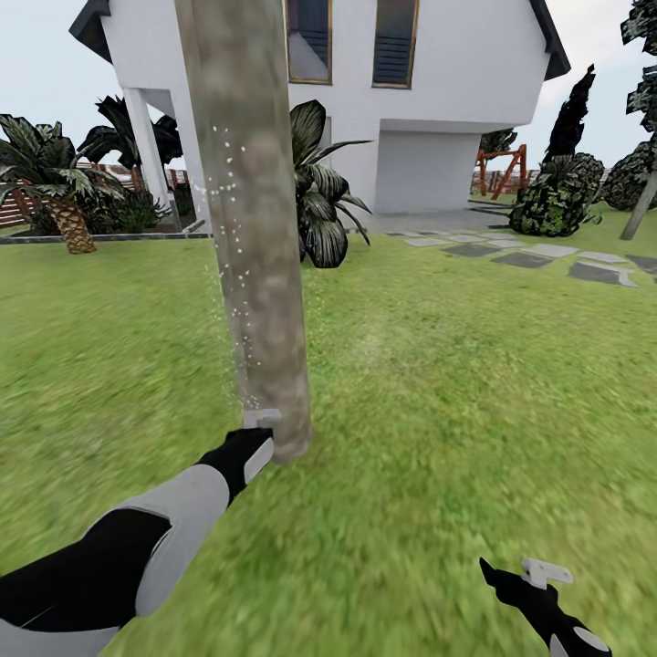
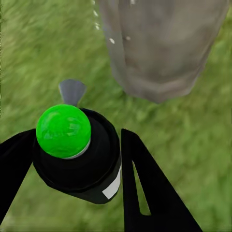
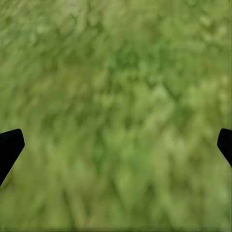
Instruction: In the garden, pick up the pesticide atomizer on the floor and spray pesticide onto both trees until each tree trunk is fully covered.
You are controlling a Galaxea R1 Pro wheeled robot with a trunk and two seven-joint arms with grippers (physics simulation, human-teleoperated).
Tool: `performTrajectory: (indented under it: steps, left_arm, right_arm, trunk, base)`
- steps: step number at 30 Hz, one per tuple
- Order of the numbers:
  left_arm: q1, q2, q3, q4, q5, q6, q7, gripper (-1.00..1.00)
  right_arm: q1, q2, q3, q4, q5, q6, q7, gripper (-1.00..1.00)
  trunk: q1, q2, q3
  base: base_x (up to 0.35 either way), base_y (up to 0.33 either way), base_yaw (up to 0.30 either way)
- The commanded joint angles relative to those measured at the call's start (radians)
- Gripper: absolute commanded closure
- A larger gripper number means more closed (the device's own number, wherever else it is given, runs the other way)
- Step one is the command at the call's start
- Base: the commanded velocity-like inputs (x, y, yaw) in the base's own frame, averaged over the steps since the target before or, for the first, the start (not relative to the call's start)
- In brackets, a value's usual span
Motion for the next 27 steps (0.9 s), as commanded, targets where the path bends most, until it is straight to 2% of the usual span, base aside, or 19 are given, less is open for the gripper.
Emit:
performTrajectory:
  steps: [1, 3, 6, 9, 12, 15, 22, 27]
  left_arm:
    - [0.003, 0.0, -0.002, -0.001, -0.002, -0.004, 0.001, 1.0]
    - [0.009, 0.004, -0.001, 0.001, 0.002, -0.006, 0.0, 1.0]
    - [0.057, 0.003, -0.003, -0.001, 0.007, -0.009, -0.017, 1.0]
    - [0.074, 0.005, -0.002, -0.001, 0.008, -0.013, -0.086, 1.0]
    - [0.074, 0.005, -0.002, -0.001, 0.008, -0.013, -0.101, 1.0]
    - [0.075, 0.006, -0.002, -0.001, 0.008, -0.013, -0.103, 1.0]
    - [0.075, 0.006, -0.002, 0.0, 0.008, -0.013, -0.104, 1.0]
    - [0.076, 0.006, -0.002, 0.0, 0.008, -0.013, -0.104, 1.0]
  right_arm:
    - [0.0, 0.0, 0.0, 0.0, 0.0, 0.0, 0.0, -1.0]
    - [0.0, 0.0, 0.0, -0.001, 0.0, 0.0, 0.0, -1.0]
    - [0.0, 0.0, 0.0, -0.002, 0.0, 0.0, 0.0, -1.0]
    - [0.0, 0.001, 0.0, -0.004, 0.001, 0.0, 0.0, -1.0]
    - [0.0, 0.001, 0.0, -0.004, 0.001, 0.0, 0.0, -1.0]
    - [0.0, 0.001, 0.0, -0.005, 0.002, 0.0, 0.0, -1.0]
    - [0.0, 0.001, 0.0, -0.004, 0.002, 0.0, 0.0, -1.0]
    - [0.0, 0.001, 0.0, -0.004, 0.001, 0.0, 0.0, -1.0]
  trunk:
    - [0.0, 0.0, 0.0]
    - [0.0, 0.0, 0.0]
    - [0.0, 0.0, 0.0]
    - [0.0, 0.0, 0.0]
    - [0.0, 0.0, 0.0]
    - [0.0, 0.0, 0.0]
    - [0.0, 0.0, 0.0]
    - [0.0, 0.0, 0.0]
  base:
    - [0.0, 0.0, 0.0]
    - [0.0, 0.0, 0.051]
    - [0.0, 0.0, 0.197]
    - [0.0, -0.167, 0.249]
    - [0.0, -0.291, 0.254]
    - [0.0, -0.305, 0.192]
    - [0.0, -0.307, 0.021]
    - [0.043, -0.307, 0.209]
